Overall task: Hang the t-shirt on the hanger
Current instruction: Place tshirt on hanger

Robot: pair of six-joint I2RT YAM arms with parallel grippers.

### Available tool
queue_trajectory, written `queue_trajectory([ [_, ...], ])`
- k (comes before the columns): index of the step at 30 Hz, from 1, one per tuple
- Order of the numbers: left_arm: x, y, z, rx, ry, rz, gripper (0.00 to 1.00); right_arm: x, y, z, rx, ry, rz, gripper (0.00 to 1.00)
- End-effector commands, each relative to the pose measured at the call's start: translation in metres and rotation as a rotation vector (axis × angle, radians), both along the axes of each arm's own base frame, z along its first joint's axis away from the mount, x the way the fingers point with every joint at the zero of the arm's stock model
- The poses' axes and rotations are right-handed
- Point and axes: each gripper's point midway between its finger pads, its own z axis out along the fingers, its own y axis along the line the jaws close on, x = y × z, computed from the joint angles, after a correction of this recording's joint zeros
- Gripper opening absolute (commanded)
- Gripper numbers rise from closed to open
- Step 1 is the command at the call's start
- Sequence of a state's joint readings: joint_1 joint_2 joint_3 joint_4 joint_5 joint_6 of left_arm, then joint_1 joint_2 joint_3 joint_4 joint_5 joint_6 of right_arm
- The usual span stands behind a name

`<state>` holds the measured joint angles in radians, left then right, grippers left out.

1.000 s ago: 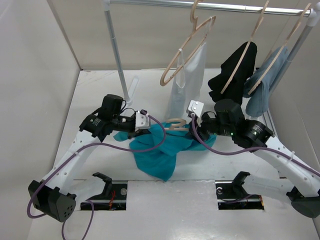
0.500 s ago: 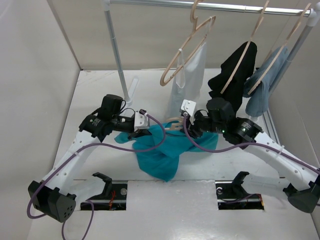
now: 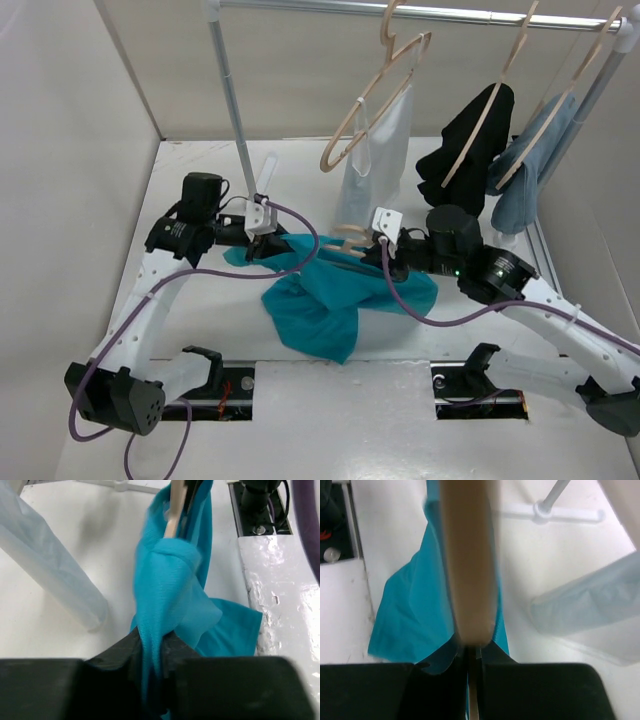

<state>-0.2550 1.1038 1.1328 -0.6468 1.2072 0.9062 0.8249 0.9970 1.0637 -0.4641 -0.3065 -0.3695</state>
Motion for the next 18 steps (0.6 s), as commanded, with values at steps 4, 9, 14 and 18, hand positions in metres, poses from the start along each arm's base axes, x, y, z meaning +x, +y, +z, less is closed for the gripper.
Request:
queue_trajectory([
  [4, 0.039, 0.02, 0.007, 0.037, -0.07, 0.18, 0.16, -0.01, -0.025, 0.006, -0.01, 0.04, -0.066, 0.0],
  [9, 0.065, 0.039, 0.004, 0.068, -0.128, 0.293, 0.23, -0.016, -0.03, 0.009, -0.004, 0.047, -0.07, 0.0],
  [14, 0.053, 0.035, 0.018, 0.015, -0.116, 0.28, 0.81, -0.013, -0.029, 0.025, 0.06, 0.078, -0.119, 0.0],
  [18, 0.049, 0.038, 0.051, -0.073, -0.162, 0.372, 1.0, -0.01, -0.012, 0.051, 0.187, 0.077, -0.127, 0.0],
])
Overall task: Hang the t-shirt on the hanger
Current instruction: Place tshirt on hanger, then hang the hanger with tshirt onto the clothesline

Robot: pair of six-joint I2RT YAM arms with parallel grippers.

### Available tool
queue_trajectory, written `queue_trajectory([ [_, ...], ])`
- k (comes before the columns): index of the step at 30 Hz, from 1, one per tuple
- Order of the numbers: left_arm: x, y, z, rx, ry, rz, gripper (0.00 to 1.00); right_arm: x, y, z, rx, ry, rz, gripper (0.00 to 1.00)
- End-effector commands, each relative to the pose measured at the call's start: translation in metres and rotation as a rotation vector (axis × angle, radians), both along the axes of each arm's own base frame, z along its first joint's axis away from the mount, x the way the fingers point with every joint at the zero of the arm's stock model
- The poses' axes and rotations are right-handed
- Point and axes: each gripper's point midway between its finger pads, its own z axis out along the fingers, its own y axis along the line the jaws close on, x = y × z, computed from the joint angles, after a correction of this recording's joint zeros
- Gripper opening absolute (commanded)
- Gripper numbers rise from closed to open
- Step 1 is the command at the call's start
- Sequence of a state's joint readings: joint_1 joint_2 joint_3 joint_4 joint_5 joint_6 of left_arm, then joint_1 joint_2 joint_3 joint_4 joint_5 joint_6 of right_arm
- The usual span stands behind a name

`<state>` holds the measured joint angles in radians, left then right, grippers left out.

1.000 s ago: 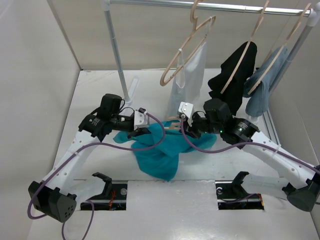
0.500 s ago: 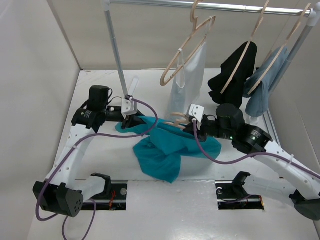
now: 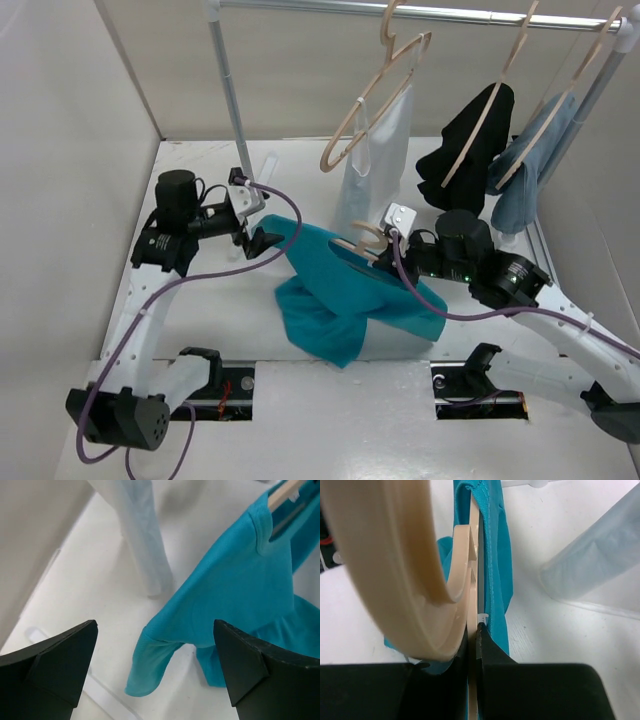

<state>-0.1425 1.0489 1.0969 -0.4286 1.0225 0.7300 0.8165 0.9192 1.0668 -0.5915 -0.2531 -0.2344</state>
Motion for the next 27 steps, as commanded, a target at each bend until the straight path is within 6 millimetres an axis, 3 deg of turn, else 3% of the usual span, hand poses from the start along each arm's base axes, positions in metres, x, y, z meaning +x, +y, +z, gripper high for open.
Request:
queue_trajectory([
  [1, -0.002, 0.006, 0.044, -0.092, -0.1, 0.117, 1.0, 0.003, 0.022, 0.052, 0.177, -0.049, -0.02, 0.0],
  [4, -0.006, 0.019, 0.063, -0.156, -0.109, 0.254, 1.0, 0.008, 0.04, 0.059, 0.182, -0.044, -0.048, 0.0],
  [5, -0.01, 0.021, 0.064, -0.167, -0.107, 0.272, 1.0, -0.001, 0.05, 0.065, 0.186, -0.05, -0.019, 0.0],
  [8, -0.027, 0.028, 0.074, -0.248, -0.075, 0.346, 1.0, -0.002, 0.076, 0.056, 0.154, -0.013, -0.015, 0.0],
  [13, -0.054, 0.042, 0.085, -0.344, -0.09, 0.443, 0.99, 0.013, 0.096, 0.065, 0.186, 0.017, -0.076, 0.0],
  [14, -0.063, 0.046, 0.089, -0.361, -0.103, 0.461, 0.95, 0.016, 0.099, 0.069, 0.197, 0.018, -0.087, 0.0],
  [15, -0.062, 0.054, 0.09, -0.377, -0.104, 0.521, 0.79, 0.019, 0.1, 0.071, 0.199, 0.013, -0.097, 0.0],
  [16, -0.066, 0.058, 0.096, -0.394, -0.112, 0.545, 0.71, 0.021, 0.104, 0.083, 0.227, 0.008, -0.099, 0.0],
  [18, -0.072, 0.065, 0.094, -0.379, -0.106, 0.583, 0.64, 0.026, 0.114, 0.086, 0.234, 0.004, -0.098, 0.0],
  [20, -0.075, 0.068, 0.095, -0.366, -0.101, 0.598, 0.67, 0.032, 0.123, 0.097, 0.276, 0.011, -0.116, 0.0],
  [21, -0.075, 0.069, 0.085, -0.348, -0.065, 0.615, 0.72, 0.035, 0.125, 0.104, 0.308, 0.002, -0.125, 0.0],
  [23, -0.078, 0.07, 0.086, -0.339, -0.047, 0.618, 0.83, 0.036, 0.132, 0.118, 0.357, -0.008, -0.129, 0.0],
  [24, -0.079, 0.07, 0.083, -0.333, -0.035, 0.62, 0.85, 0.04, 0.139, 0.114, 0.362, 0.001, -0.132, 0.0],
  [26, -0.085, 0.071, 0.079, -0.328, -0.024, 0.621, 0.87, 0.046, 0.146, 0.132, 0.412, -0.031, -0.153, 0.0],
  [27, -0.088, 0.072, 0.082, -0.321, -0.046, 0.617, 0.87, 0.05, 0.151, 0.126, 0.409, -0.008, -0.17, 0.0],
])
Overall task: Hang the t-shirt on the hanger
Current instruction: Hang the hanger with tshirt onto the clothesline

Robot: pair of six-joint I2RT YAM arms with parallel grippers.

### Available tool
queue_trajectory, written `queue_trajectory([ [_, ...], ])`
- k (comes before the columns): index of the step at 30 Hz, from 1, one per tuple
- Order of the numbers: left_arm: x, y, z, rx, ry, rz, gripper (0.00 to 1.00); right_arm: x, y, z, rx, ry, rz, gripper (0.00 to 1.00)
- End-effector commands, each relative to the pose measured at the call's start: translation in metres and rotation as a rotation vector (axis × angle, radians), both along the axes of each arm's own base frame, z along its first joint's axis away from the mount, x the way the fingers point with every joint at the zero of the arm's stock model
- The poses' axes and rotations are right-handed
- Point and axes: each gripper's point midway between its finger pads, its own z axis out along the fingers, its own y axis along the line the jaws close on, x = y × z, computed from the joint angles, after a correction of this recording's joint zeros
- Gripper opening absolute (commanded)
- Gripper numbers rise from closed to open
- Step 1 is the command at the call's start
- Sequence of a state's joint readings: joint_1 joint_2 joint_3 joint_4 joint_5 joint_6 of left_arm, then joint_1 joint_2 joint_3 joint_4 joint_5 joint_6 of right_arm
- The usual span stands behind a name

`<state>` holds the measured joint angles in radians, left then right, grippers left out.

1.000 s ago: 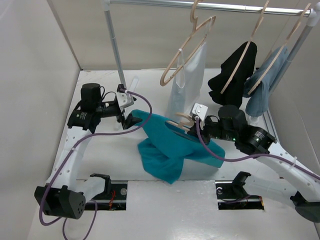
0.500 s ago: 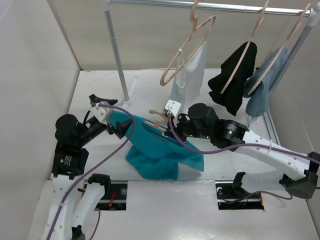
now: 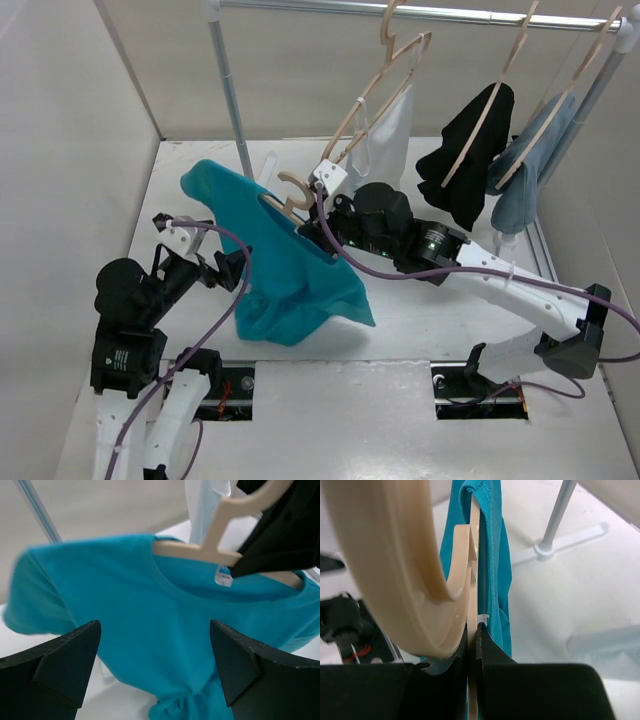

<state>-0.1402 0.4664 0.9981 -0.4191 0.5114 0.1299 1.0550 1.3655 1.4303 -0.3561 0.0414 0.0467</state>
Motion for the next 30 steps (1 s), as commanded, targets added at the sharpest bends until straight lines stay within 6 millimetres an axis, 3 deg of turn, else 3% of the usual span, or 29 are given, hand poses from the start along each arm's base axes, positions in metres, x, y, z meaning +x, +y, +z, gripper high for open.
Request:
queue_trajectory([
  [1, -0.014, 0.006, 0.007, -0.003, 0.0, 0.023, 0.87, 0.012, 0.018, 0.073, 0.244, -0.074, -0.057, 0.0],
  [5, -0.025, 0.011, 0.018, 0.047, -0.022, 0.03, 0.87, 0.028, 0.022, 0.076, 0.305, -0.016, -0.165, 0.0],
  [7, -0.027, 0.015, 0.024, 0.084, -0.041, 0.043, 0.87, 0.027, 0.023, 0.085, 0.334, -0.014, -0.219, 0.0],
  [11, -0.027, 0.024, 0.015, 0.119, 0.047, 0.088, 0.92, 0.035, 0.019, 0.091, 0.414, 0.046, -0.368, 0.0],
  [13, -0.036, 0.022, -0.004, 0.144, 0.135, 0.058, 0.95, 0.044, 0.021, 0.093, 0.458, 0.072, -0.43, 0.0],
  [17, -0.037, 0.023, -0.009, 0.219, 0.122, 0.03, 0.99, 0.055, 0.029, 0.09, 0.487, 0.087, -0.528, 0.0],
  [19, -0.029, 0.025, -0.022, 0.256, 0.147, 0.031, 0.99, 0.068, 0.034, 0.08, 0.498, 0.092, -0.607, 0.0],
  [20, -0.025, 0.021, -0.028, 0.264, 0.155, 0.003, 0.99, 0.072, 0.036, 0.091, 0.529, 0.091, -0.622, 0.0],
  [21, -0.024, 0.016, -0.032, 0.26, 0.174, -0.026, 0.99, 0.074, 0.048, 0.081, 0.518, 0.097, -0.638, 0.0],
  [23, -0.017, 0.001, -0.035, 0.283, 0.155, -0.137, 0.99, 0.082, 0.048, 0.082, 0.53, 0.075, -0.711, 0.0],
  [24, -0.011, 0.0, -0.039, 0.27, 0.17, -0.135, 0.99, 0.085, 0.051, 0.098, 0.569, 0.069, -0.722, 0.0],
  [25, -0.007, -0.001, -0.037, 0.261, 0.169, -0.133, 0.99, 0.091, 0.064, 0.086, 0.542, 0.07, -0.725, 0.0],
  [26, -0.01, -0.01, -0.037, 0.245, 0.177, -0.191, 0.99, 0.095, 0.067, 0.082, 0.515, 0.066, -0.743, 0.0],
  [27, -0.014, -0.013, -0.038, 0.247, 0.174, -0.219, 0.99, 0.095, 0.069, 0.108, 0.566, 0.065, -0.738, 0.0],
  [28, -0.017, -0.017, -0.037, 0.239, 0.171, -0.246, 0.99, 0.101, 0.082, 0.093, 0.53, 0.066, -0.741, 0.0],
  [30, -0.026, -0.026, -0.04, 0.214, 0.201, -0.32, 0.99, 0.105, 0.085, 0.094, 0.537, 0.065, -0.768, 0.0],
])
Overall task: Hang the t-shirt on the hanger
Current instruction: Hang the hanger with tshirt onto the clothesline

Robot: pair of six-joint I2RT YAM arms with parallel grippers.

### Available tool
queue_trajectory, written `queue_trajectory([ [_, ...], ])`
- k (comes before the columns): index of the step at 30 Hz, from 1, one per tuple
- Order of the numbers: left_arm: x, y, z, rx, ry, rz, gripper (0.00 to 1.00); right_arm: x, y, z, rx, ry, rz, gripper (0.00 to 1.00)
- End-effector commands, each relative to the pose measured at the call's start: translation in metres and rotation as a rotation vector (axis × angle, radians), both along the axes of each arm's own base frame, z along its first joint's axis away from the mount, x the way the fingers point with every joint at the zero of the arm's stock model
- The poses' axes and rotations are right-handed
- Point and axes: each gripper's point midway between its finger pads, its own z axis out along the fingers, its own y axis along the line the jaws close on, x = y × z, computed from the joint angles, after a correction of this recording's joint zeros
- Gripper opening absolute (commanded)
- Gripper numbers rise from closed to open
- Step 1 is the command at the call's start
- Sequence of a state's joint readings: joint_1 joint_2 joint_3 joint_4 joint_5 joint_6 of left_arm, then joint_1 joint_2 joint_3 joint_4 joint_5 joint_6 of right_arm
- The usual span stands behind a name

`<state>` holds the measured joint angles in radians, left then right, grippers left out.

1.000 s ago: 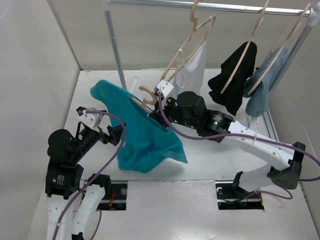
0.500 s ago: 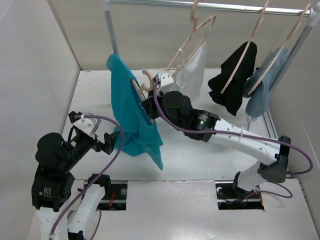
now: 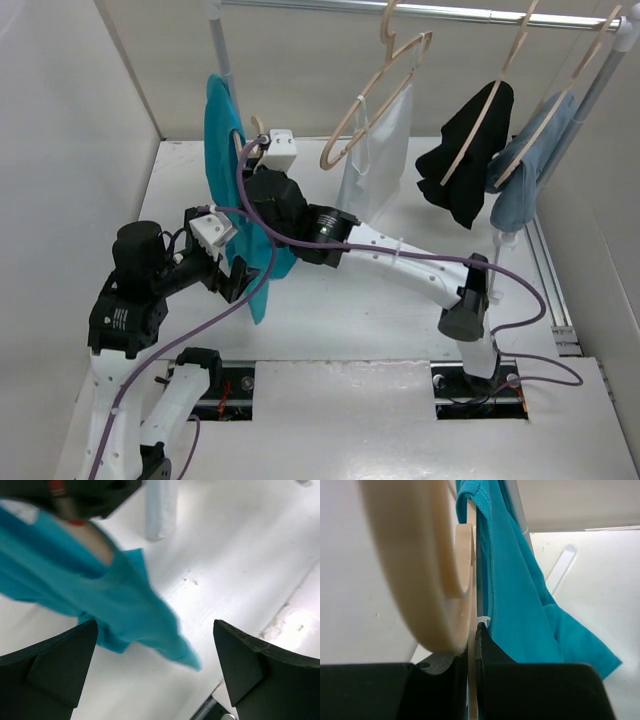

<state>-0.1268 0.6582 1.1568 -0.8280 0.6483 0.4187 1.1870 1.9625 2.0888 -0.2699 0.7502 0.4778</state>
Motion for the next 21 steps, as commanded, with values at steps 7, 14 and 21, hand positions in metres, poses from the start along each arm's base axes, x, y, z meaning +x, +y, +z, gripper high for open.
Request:
queue_trajectory([
  [7, 0.033, 0.016, 0.006, -0.003, -0.048, 0.152, 0.99, 0.008, -0.035, 0.048, 0.242, -0.008, -0.179, 0.0],
  [14, 0.04, 0.019, 0.002, -0.009, -0.046, 0.186, 0.97, -0.012, -0.025, 0.028, 0.316, 0.063, -0.172, 0.0],
  [21, 0.021, 0.006, 0.002, 0.053, -0.064, 0.017, 0.99, -0.017, -0.023, 0.035, 0.35, 0.073, -0.164, 0.0],
])
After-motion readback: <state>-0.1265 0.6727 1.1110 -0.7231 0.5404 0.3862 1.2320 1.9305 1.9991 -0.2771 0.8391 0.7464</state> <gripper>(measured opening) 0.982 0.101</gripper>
